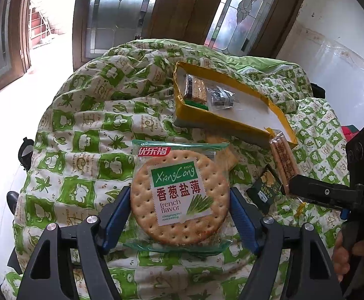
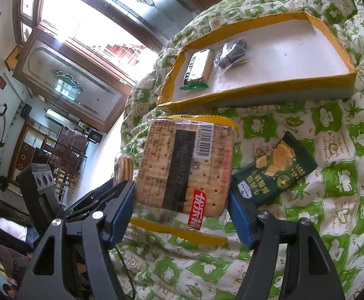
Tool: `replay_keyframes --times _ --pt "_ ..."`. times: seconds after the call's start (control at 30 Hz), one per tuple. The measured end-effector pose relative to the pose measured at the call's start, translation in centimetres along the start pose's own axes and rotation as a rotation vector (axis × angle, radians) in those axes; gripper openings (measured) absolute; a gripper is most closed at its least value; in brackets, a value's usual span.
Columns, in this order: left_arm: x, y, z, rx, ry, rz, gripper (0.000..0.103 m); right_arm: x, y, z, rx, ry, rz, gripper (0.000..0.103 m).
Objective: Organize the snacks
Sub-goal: 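Hold the soda cracker pack in the right tool while the left tool holds the round XiangCong pack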
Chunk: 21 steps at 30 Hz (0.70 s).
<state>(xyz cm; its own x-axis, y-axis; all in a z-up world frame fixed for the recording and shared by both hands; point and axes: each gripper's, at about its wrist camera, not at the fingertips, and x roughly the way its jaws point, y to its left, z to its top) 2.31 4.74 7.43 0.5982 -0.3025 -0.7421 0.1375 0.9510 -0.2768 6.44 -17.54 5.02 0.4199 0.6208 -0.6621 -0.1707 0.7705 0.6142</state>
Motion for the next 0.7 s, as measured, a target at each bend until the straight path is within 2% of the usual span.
replay_keyframes --times 0.7 --pt "0.0 0.0 0.2 0.007 -0.003 -0.004 0.079 -1.2 -0.2 0.2 0.005 -0.03 -0.007 0.07"
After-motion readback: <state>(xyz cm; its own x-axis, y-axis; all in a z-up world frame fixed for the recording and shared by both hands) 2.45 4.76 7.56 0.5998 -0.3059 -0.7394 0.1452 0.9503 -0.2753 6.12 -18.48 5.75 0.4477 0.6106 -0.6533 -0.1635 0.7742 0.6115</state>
